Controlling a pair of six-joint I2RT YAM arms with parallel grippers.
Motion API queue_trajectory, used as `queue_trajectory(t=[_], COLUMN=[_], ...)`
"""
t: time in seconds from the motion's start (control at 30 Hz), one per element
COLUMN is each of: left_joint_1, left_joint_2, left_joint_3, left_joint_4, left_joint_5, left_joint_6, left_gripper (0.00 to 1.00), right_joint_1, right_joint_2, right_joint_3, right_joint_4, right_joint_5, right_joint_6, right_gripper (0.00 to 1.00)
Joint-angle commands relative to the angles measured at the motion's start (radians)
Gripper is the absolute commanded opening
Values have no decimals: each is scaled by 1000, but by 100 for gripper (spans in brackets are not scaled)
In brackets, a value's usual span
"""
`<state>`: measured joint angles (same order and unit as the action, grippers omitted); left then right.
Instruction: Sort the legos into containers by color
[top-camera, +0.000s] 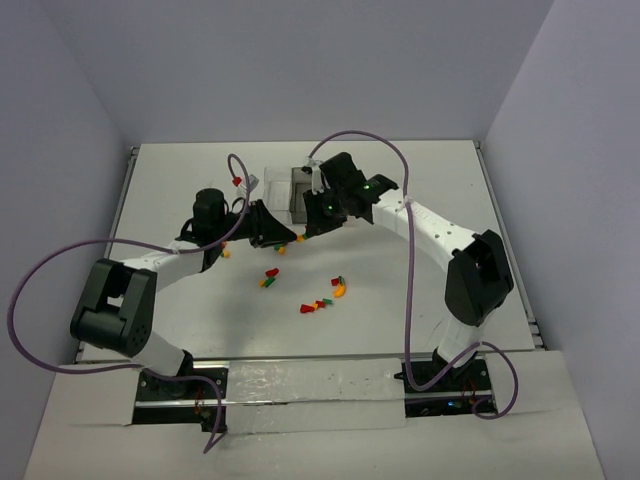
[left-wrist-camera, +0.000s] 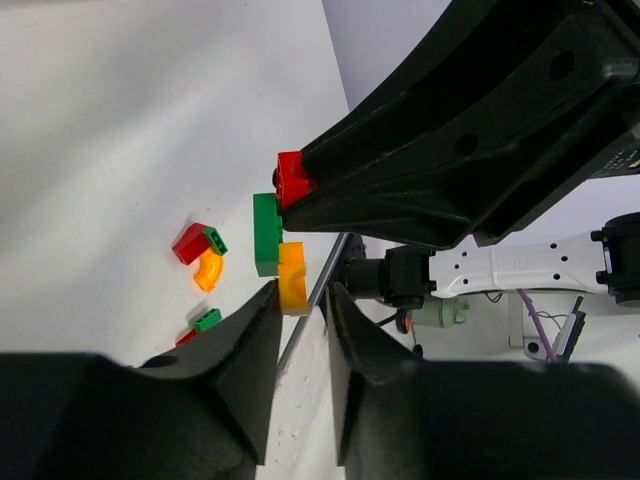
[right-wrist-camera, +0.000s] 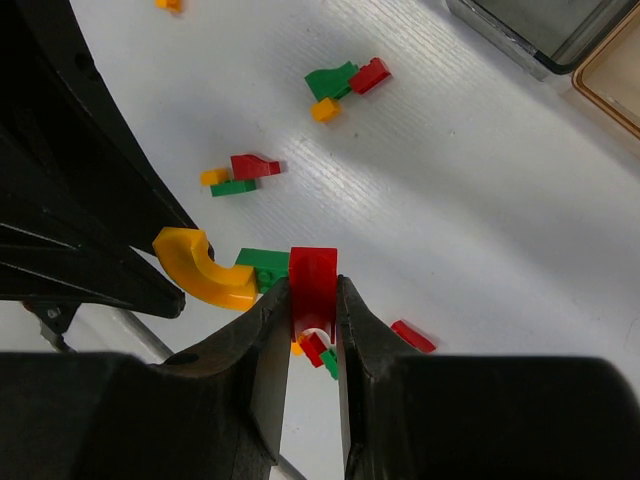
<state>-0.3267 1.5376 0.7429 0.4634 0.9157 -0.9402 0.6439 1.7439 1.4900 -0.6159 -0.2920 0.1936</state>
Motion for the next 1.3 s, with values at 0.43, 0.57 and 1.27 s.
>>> queue_trajectory(t=[0.43, 0.57, 1.27], left_joint_1=[-6, -5, 9], left_joint_2=[8, 2, -62], left_joint_3=[11, 9, 110], left_joint_4=[-19, -41, -234], left_joint_5=[-12, -18, -89], left_joint_6=[42, 70, 277], left_gripper=[0, 0, 0], right_joint_1=[13, 10, -217], right_joint_2=[9, -3, 287], right_joint_3=[47, 32, 301], right_joint_4=[-9, -10, 62], right_joint_5=[26, 27, 259], right_joint_6=[-2, -9, -43], right_gripper=[14, 9, 12])
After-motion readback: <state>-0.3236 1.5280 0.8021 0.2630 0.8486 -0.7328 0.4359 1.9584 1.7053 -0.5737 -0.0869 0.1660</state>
